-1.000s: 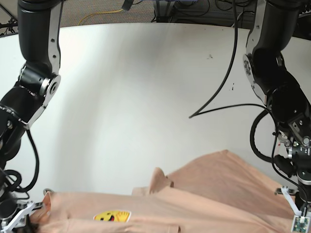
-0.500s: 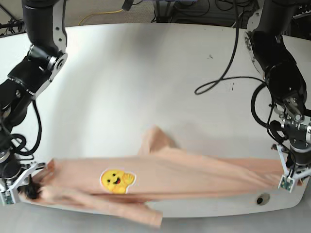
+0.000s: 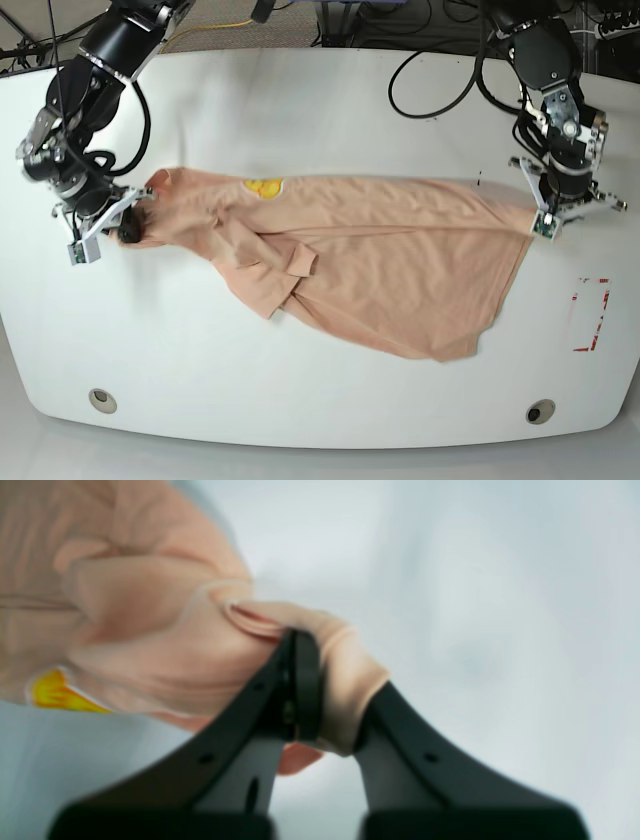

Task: Fold the T-shirt properly
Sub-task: 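Drag the held shirt back with both grippers, laying it flat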

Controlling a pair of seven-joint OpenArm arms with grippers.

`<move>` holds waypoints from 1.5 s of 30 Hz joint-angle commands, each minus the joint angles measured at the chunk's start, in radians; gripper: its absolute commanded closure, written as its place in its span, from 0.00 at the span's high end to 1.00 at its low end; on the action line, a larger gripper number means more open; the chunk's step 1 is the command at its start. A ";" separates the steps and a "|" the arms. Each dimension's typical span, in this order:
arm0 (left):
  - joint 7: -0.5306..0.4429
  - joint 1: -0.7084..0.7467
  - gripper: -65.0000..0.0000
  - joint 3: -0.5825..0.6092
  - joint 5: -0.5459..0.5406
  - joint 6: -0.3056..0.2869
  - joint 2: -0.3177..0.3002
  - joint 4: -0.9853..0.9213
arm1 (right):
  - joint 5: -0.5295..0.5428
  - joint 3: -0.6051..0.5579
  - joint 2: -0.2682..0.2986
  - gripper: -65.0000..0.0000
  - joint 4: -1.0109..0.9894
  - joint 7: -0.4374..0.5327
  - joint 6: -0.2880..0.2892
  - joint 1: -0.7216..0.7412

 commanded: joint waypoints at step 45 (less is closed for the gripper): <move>-0.018 0.104 0.00 -0.109 -0.030 0.011 -0.011 -0.118 | -0.018 -0.403 0.112 0.70 0.256 0.232 -0.002 -0.399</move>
